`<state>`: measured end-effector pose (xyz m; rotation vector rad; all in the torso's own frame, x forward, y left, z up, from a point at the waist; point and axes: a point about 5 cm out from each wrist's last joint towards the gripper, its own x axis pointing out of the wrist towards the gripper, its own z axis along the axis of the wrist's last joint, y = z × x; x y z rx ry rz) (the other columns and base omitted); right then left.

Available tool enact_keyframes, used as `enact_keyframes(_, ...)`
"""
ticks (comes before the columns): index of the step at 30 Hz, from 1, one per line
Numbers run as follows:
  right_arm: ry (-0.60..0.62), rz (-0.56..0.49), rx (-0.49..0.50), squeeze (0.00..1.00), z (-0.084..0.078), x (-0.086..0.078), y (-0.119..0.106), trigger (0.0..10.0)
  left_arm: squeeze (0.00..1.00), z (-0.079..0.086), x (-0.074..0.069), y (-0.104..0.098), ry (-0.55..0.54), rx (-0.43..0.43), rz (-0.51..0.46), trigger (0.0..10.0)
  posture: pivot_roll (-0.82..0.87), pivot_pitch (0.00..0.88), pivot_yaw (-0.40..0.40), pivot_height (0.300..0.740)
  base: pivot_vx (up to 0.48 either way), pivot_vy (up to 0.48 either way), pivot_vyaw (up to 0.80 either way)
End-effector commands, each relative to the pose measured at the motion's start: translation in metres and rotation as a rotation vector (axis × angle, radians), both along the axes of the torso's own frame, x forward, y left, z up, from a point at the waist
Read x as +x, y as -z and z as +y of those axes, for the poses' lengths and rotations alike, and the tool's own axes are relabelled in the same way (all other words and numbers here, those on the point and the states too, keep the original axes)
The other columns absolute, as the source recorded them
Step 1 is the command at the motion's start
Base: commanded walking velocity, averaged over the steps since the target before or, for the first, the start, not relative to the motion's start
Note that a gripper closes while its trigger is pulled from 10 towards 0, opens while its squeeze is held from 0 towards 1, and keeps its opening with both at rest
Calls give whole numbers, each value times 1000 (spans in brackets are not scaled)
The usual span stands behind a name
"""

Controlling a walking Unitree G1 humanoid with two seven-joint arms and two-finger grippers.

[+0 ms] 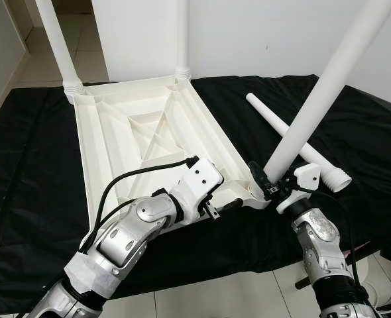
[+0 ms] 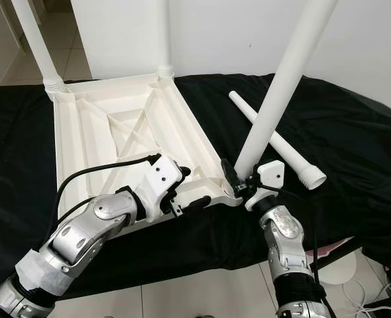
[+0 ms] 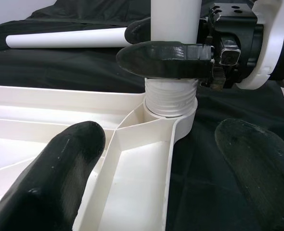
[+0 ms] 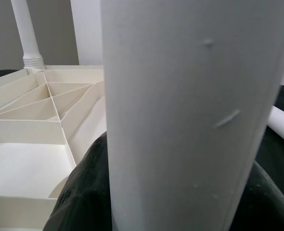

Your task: Building children table

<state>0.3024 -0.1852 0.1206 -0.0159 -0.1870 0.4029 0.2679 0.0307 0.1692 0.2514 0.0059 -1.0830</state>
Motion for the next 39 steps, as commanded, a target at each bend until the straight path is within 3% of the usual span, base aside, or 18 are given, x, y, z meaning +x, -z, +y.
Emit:
enact_keyframes(1, 35, 358, -11, 0, -1, -19, 66, 10000, 0, -4, -7, -1, 106, 25, 3, 10000, 51, 98, 15, 740, 0, 0, 0)
enact_keyframes(11, 83, 411, -46, 0, 1, -1, 58, 10000, 0, -6, -6, -2, 105, 20, -1, 10000, 51, 94, 4, 740, 0, 0, 0)
enact_keyframes(19, 10, 448, -117, 0, 0, 11, 41, 10000, 0, -8, -6, -2, 102, 14, -6, 10000, 46, 84, -2, 740, 0, 0, 0)
enact_keyframes(26, -25, 453, -186, 0, 2, 14, 40, 10000, 0, -9, -5, -3, 104, 10, -11, 10000, 47, 77, -6, 740, 0, 0, 0)
enact_keyframes(35, -25, 415, -197, 0, 9, 0, 50, 10000, 0, -9, -6, -3, 97, 8, -15, 10000, 54, 73, -17, 740, 0, 0, 0)
enact_keyframes(39, 29, 372, -121, 0, 8, -17, 62, 10000, 0, -9, -8, -3, 99, 7, -15, 10000, 48, 74, -14, 740, 0, 0, 0)
